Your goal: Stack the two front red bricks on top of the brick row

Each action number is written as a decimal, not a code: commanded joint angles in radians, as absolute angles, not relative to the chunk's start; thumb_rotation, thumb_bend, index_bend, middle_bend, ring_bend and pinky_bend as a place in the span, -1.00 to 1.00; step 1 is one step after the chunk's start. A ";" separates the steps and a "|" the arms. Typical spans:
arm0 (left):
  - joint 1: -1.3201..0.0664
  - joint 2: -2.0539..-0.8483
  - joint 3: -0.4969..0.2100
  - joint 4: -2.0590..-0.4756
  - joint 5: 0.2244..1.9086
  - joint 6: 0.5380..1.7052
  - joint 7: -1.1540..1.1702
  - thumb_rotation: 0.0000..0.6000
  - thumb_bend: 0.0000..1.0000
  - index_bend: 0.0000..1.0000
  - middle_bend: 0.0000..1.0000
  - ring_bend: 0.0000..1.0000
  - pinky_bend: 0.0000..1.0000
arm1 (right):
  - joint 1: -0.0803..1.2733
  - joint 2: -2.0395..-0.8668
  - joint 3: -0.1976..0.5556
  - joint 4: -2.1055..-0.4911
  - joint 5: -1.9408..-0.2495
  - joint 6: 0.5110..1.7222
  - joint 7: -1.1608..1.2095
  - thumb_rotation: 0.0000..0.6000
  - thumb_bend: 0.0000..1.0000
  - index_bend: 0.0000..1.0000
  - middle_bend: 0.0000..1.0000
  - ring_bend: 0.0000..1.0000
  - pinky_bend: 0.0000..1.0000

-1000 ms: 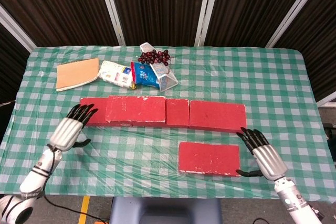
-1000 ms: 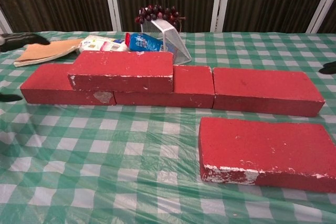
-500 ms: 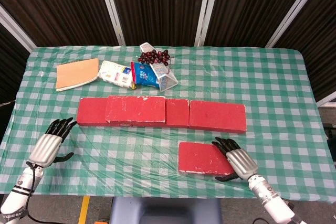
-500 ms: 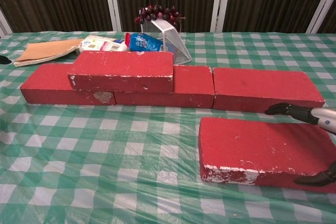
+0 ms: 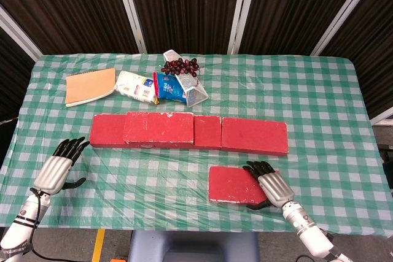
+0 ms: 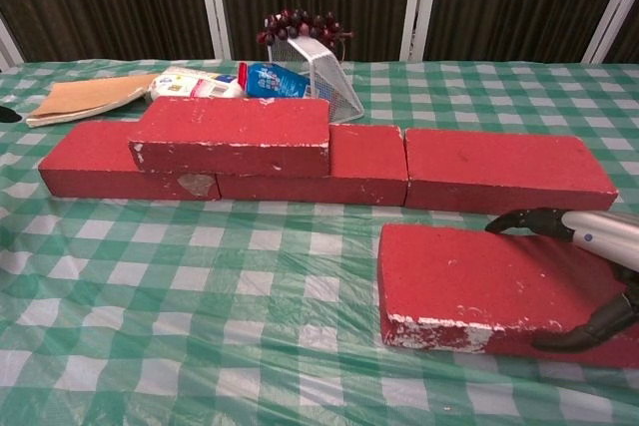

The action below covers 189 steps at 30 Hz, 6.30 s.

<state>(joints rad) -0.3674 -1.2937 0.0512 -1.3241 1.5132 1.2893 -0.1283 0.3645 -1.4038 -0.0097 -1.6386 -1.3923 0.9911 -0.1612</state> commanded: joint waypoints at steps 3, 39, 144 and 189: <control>-0.363 -1.289 0.044 -1.329 1.513 1.287 -0.131 1.00 -0.55 -1.00 -1.00 -1.00 -0.90 | 0.366 -1.407 -0.006 -1.651 -1.360 0.994 -0.192 1.00 -0.76 -0.04 -0.32 -0.67 -0.52; -0.341 -1.325 0.001 -1.335 1.479 1.253 0.015 1.00 -0.55 -1.00 -1.00 -1.00 -0.90 | 0.719 -1.307 0.308 -1.477 -1.067 0.776 -0.126 1.00 -0.73 0.01 -0.27 -0.64 -0.43; -0.342 -1.331 -0.004 -1.340 1.485 1.211 0.033 1.00 -0.54 -1.00 -1.00 -1.00 -0.89 | 0.598 -1.260 0.081 -1.321 -1.307 0.840 0.134 1.00 -0.62 -0.22 -0.90 -1.00 -0.86; -0.286 -1.313 -0.020 -1.392 1.536 1.383 0.098 1.00 -0.49 -1.00 -1.00 -1.00 -0.89 | 0.231 -1.242 -0.014 -1.523 -1.533 1.509 -0.103 1.00 -0.62 -1.00 -1.00 -1.00 -1.00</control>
<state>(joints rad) -0.2980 -1.3142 -0.0158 -1.3800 1.5266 1.3622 0.0790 0.3804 -1.2293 0.0341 -1.4847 -1.4492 1.2958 0.0518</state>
